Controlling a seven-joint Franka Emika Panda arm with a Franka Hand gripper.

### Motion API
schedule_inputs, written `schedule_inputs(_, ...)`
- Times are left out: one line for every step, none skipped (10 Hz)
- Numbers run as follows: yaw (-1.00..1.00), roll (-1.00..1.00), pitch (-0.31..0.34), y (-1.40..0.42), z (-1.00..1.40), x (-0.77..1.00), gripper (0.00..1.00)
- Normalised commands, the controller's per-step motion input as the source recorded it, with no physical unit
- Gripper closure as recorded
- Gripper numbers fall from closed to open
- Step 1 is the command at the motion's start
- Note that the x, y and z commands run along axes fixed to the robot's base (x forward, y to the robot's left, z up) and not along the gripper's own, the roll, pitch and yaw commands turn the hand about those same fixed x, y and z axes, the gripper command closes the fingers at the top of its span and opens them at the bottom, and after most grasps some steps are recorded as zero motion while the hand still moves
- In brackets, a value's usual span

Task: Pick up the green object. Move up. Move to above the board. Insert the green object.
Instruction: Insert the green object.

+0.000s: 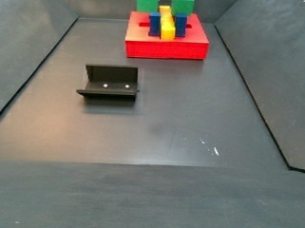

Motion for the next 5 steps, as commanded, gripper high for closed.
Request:
schedule_inputs(0.07,0.25,-0.144,-0.10,-0.32,-0.18,1.00)
schedule_inputs(0.12,0.22,-0.151,-0.04,-0.32,-0.20,1.00)
schedule_inputs(0.11,0.15,-0.147,-0.02,-0.21,-0.23,1.00)
schedule_inputs(0.15,0.13,-0.129,-0.06,-0.14,-0.09,1.00)
schedule_inputs(0.13,0.10,-0.077,-0.05,-0.14,0.00,1.00)
